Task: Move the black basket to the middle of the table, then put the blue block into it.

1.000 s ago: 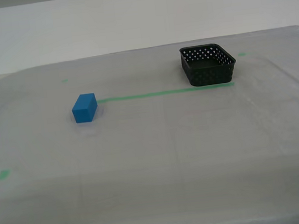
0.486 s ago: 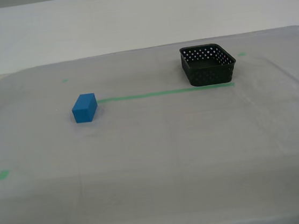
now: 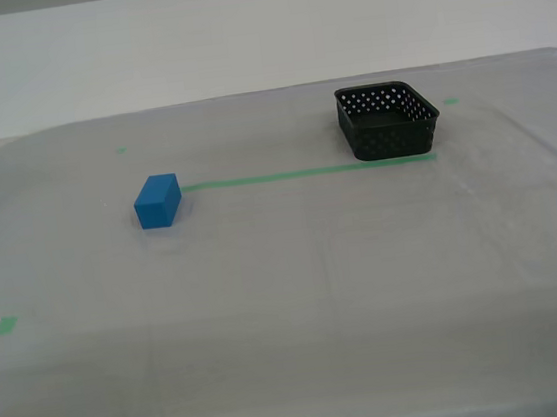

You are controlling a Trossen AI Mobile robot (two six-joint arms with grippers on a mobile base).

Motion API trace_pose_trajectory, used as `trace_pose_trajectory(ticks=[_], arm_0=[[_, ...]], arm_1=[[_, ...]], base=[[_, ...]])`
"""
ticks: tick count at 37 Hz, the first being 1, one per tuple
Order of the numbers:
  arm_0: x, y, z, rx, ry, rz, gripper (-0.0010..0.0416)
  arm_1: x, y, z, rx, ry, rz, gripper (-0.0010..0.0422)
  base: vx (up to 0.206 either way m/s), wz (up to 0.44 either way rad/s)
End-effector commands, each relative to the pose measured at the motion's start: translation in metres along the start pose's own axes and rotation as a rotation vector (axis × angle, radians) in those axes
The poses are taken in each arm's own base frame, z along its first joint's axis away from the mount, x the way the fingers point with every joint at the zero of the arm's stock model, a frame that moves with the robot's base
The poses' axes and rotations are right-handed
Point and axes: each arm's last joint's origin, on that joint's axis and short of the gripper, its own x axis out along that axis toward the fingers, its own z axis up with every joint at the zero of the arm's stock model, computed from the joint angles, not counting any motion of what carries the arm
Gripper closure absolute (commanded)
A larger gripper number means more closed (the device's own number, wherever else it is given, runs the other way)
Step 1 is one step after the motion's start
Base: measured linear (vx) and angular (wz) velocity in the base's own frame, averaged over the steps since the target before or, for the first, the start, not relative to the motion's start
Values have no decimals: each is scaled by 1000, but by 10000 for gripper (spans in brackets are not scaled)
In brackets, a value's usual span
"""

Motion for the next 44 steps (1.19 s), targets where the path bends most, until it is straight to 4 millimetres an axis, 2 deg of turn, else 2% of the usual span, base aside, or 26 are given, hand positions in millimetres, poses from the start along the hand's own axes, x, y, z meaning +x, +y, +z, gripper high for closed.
trace_pose_trajectory(ticks=[1,21,34,44], arm_0=[[0,0,1,-1,-5,1,405],[0,0,0,0,4,1,407],[0,0,-5,23,73,0,407],[9,0,19,13,195,-1,407]], arm_1=[[0,0,1,2,-6,0,412],[0,0,1,1,-6,0,412],[0,0,1,1,-6,0,412],[0,0,1,2,-6,0,412]], base=[[0,0],[0,0],[0,0],[0,0]])
